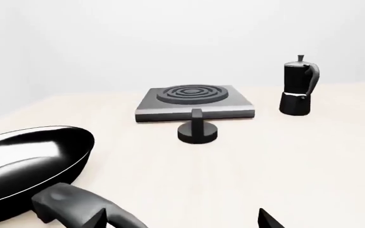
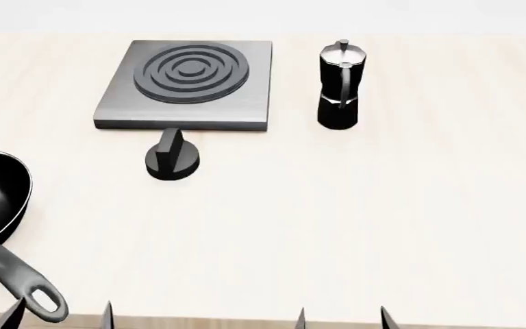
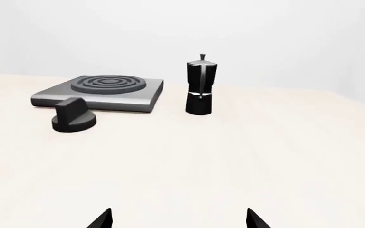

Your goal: Turn on the stove.

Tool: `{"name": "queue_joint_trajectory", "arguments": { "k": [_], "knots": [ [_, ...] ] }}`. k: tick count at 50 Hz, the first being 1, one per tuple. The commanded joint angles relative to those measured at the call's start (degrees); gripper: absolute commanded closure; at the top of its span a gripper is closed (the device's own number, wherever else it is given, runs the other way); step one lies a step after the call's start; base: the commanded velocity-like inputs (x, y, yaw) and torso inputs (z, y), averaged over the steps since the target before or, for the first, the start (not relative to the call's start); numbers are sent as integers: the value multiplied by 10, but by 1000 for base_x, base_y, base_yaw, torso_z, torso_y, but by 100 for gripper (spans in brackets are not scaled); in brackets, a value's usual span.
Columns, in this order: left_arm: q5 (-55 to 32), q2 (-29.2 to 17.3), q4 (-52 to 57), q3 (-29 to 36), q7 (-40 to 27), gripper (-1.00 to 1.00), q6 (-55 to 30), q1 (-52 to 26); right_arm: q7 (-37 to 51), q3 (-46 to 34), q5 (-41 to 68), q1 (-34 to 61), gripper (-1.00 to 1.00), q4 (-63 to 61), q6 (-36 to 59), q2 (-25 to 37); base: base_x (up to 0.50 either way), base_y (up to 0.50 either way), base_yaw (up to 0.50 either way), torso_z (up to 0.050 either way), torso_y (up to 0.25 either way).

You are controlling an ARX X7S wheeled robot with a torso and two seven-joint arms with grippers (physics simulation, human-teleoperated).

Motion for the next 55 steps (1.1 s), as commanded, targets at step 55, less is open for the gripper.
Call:
{"name": "queue_joint_trajectory", "arguments": {
  "k": [55],
  "knots": [
    [-58,-44,302,26,-43,-100,-283,-143,37,-72,14,143,-100,-419,402,47,0,0,0,0,0]
  ]
}}
